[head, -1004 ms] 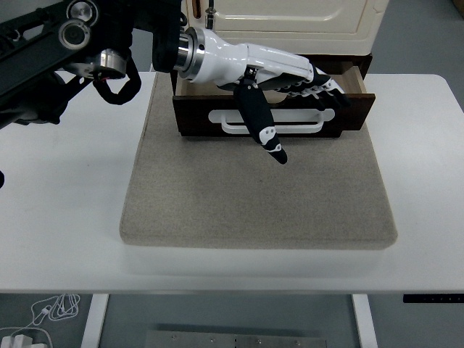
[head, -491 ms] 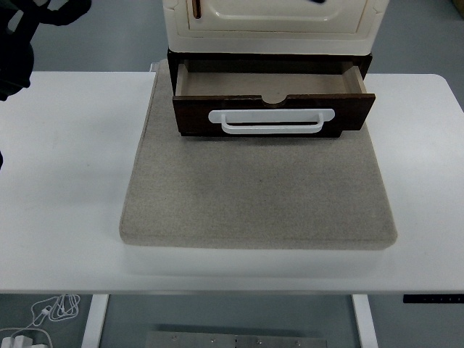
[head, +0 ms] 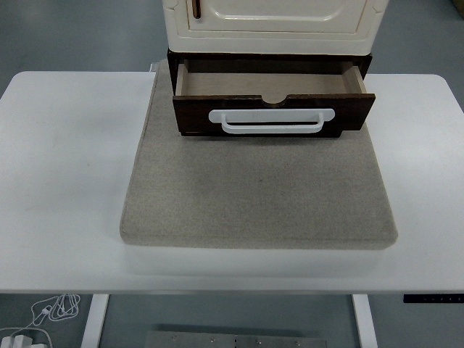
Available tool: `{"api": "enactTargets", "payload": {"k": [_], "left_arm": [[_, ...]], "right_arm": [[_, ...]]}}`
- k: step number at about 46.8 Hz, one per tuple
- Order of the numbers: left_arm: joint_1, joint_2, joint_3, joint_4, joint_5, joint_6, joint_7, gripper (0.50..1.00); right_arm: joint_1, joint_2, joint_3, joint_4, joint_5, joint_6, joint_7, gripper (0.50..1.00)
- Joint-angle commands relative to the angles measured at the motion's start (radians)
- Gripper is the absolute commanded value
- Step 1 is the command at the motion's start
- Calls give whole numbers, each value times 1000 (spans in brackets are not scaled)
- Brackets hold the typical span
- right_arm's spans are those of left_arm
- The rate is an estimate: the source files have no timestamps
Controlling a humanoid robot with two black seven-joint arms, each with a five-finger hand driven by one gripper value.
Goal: Open the drawer under the combination cabinet
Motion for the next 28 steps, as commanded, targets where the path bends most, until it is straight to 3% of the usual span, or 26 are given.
{"api": "enactTargets", "payload": {"k": [1, 7, 17, 28], "left_arm": [[-2, 10, -34, 71, -8, 35, -3, 1000], [-2, 26, -70, 165, -13, 85, -3, 1000], [5, 57, -51, 313, -2, 226, 0, 1000], [5, 43, 48, 569, -69, 263, 3, 1000]], "right_arm": [[0, 0, 0, 1, -1, 0, 0, 928], [0, 0, 0, 1, 1, 0, 0, 928], [0, 0, 0, 1, 1, 0, 0, 928], [0, 0, 0, 1, -1, 0, 1, 928]]}}
